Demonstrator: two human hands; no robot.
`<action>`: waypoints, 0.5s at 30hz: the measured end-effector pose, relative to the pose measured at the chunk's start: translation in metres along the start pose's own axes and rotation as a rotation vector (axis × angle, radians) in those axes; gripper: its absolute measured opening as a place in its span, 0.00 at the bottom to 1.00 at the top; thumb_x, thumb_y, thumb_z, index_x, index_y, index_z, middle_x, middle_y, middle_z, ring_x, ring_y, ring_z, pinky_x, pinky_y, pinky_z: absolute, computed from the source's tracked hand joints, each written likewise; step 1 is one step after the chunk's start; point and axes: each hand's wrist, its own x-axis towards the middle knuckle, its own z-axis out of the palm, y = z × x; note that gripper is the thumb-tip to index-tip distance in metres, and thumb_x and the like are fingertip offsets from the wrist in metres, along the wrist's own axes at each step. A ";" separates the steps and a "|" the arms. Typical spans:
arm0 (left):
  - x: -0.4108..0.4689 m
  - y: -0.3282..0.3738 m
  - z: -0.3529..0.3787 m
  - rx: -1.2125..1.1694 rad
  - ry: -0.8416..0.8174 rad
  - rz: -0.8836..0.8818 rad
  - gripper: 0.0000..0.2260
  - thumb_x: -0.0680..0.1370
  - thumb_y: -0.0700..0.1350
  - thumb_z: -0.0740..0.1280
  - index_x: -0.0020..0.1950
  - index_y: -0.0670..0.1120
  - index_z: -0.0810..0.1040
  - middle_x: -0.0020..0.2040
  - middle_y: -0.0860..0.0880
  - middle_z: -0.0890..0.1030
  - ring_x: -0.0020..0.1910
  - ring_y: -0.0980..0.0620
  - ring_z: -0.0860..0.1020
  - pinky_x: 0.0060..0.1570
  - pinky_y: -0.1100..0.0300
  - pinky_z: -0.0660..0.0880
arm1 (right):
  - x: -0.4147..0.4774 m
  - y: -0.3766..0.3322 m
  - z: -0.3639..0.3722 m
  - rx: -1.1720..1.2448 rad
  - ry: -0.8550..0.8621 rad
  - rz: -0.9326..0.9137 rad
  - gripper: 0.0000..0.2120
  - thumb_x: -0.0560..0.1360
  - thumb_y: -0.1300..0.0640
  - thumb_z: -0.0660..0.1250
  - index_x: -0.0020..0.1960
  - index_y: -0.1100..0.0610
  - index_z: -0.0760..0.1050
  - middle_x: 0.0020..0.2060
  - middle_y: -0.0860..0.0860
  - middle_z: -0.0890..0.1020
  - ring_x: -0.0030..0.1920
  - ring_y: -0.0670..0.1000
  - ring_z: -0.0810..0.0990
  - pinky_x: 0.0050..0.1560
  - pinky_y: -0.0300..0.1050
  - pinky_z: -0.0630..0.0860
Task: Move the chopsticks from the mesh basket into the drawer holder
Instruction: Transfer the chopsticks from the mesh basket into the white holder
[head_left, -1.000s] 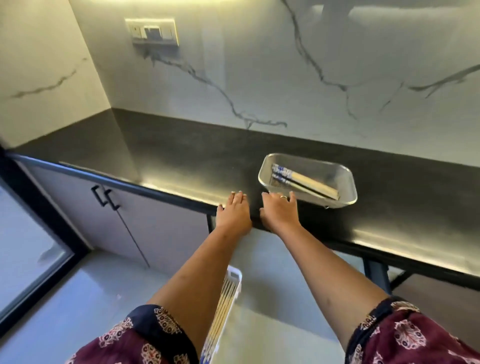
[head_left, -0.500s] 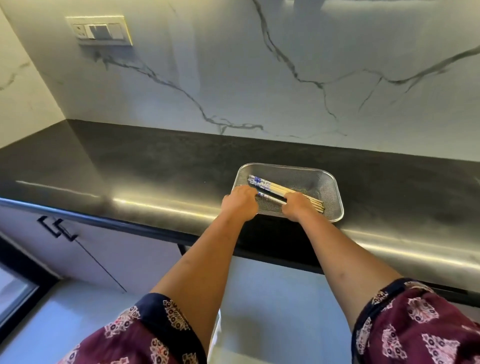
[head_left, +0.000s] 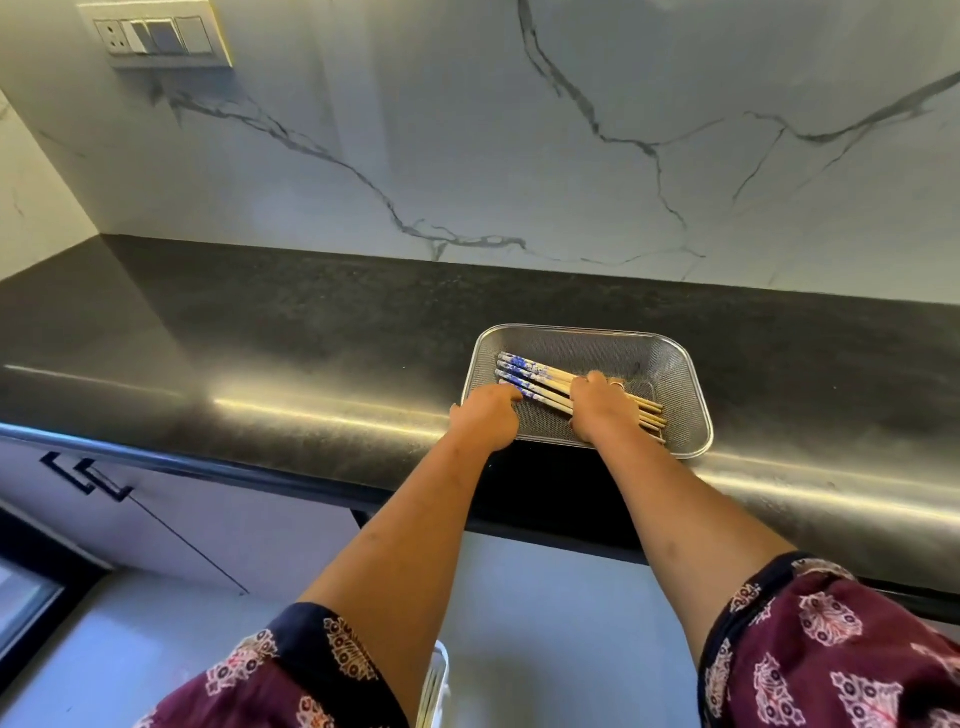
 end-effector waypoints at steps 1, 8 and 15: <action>0.001 0.000 0.001 -0.007 -0.004 -0.006 0.23 0.76 0.36 0.56 0.69 0.50 0.71 0.69 0.44 0.72 0.66 0.42 0.71 0.68 0.42 0.64 | 0.000 -0.001 0.000 -0.015 0.004 0.004 0.18 0.77 0.58 0.66 0.66 0.58 0.71 0.62 0.56 0.72 0.63 0.58 0.71 0.55 0.54 0.73; 0.004 -0.003 0.005 0.003 0.017 -0.016 0.23 0.77 0.36 0.57 0.70 0.51 0.70 0.70 0.47 0.71 0.69 0.44 0.68 0.70 0.39 0.58 | 0.003 -0.004 0.001 -0.060 0.019 -0.008 0.16 0.78 0.60 0.63 0.65 0.60 0.73 0.61 0.56 0.71 0.63 0.58 0.71 0.56 0.55 0.73; 0.002 0.000 0.006 0.063 0.034 -0.043 0.24 0.76 0.35 0.56 0.70 0.53 0.70 0.70 0.48 0.71 0.70 0.46 0.67 0.72 0.35 0.49 | 0.007 -0.002 0.005 -0.010 0.001 -0.112 0.17 0.80 0.61 0.53 0.68 0.55 0.67 0.61 0.57 0.77 0.60 0.59 0.77 0.54 0.52 0.72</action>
